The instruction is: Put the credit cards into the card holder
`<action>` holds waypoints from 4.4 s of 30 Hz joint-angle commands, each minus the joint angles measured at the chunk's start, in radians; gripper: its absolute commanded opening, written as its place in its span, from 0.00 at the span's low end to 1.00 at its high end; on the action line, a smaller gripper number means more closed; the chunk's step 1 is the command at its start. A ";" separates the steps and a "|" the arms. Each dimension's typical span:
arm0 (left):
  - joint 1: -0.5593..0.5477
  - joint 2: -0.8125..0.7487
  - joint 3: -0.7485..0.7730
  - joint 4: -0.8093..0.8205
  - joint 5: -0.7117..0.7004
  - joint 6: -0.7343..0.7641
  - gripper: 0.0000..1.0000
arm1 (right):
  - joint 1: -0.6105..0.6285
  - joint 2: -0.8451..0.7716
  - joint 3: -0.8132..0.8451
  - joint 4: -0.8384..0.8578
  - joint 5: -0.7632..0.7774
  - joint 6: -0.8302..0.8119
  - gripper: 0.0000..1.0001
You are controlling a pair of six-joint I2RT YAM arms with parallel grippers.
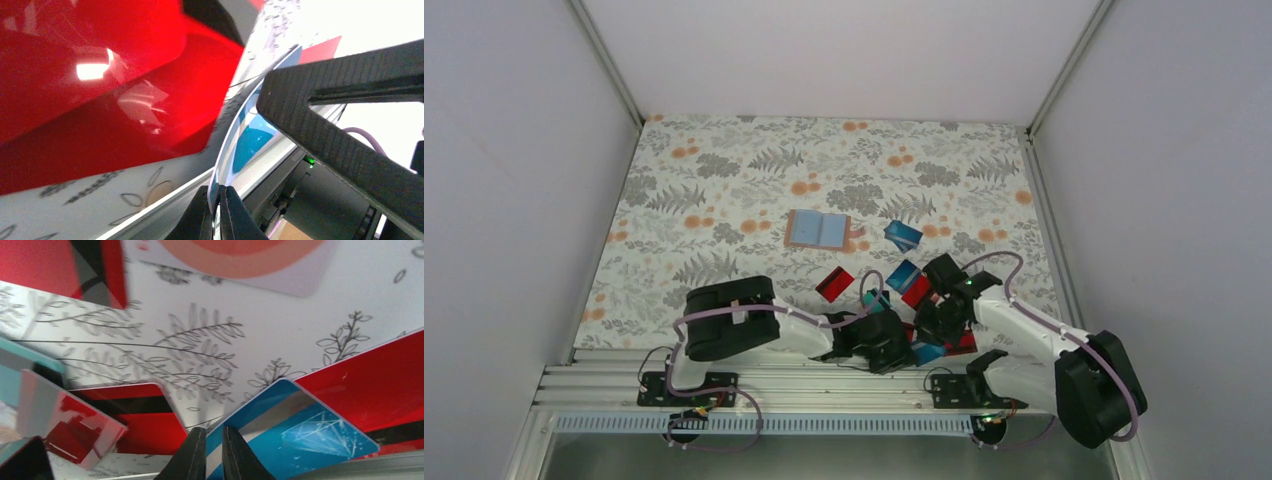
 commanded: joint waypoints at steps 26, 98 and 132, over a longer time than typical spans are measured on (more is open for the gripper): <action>0.695 -0.343 0.430 -0.728 0.194 0.549 0.02 | -0.221 0.227 0.719 0.304 -0.315 0.026 0.53; 1.140 -0.340 0.562 -0.791 0.878 1.074 0.70 | -0.239 0.921 1.321 0.647 -1.099 -0.120 0.04; 1.117 -0.266 0.512 -0.703 0.957 1.073 0.02 | -0.119 0.980 1.428 0.423 -1.125 -0.288 0.10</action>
